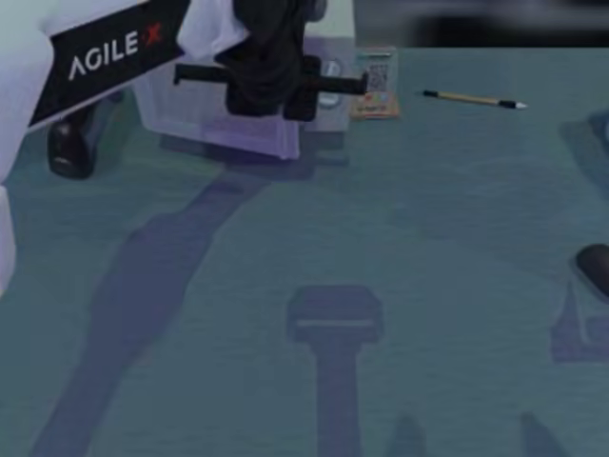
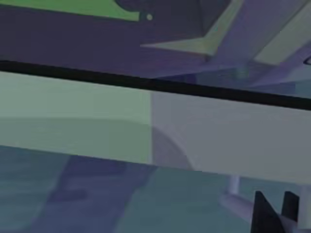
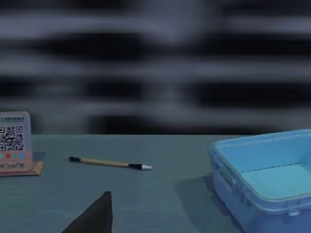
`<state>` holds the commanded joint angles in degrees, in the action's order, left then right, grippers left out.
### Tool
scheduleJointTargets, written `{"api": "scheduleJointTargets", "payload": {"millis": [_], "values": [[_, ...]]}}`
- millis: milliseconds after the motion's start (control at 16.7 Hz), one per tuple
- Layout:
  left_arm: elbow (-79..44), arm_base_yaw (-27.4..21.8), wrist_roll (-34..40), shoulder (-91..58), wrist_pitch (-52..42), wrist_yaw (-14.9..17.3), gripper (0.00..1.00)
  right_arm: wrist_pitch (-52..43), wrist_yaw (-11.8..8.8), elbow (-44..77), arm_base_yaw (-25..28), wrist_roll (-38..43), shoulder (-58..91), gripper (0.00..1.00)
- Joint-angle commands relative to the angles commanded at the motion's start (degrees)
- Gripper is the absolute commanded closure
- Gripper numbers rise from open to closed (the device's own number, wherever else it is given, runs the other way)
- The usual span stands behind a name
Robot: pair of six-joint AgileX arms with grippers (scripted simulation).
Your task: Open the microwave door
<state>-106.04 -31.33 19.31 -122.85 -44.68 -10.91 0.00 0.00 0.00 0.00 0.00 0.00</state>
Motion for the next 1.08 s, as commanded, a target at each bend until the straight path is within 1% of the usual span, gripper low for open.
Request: {"api": "scheduleJointTargets", "payload": {"millis": [1080], "values": [[0.6,0.1,-0.5,0.4,0.4,0.2,1.00,0.0,0.0,0.0,0.0,0.0,0.0,0.00]]}}
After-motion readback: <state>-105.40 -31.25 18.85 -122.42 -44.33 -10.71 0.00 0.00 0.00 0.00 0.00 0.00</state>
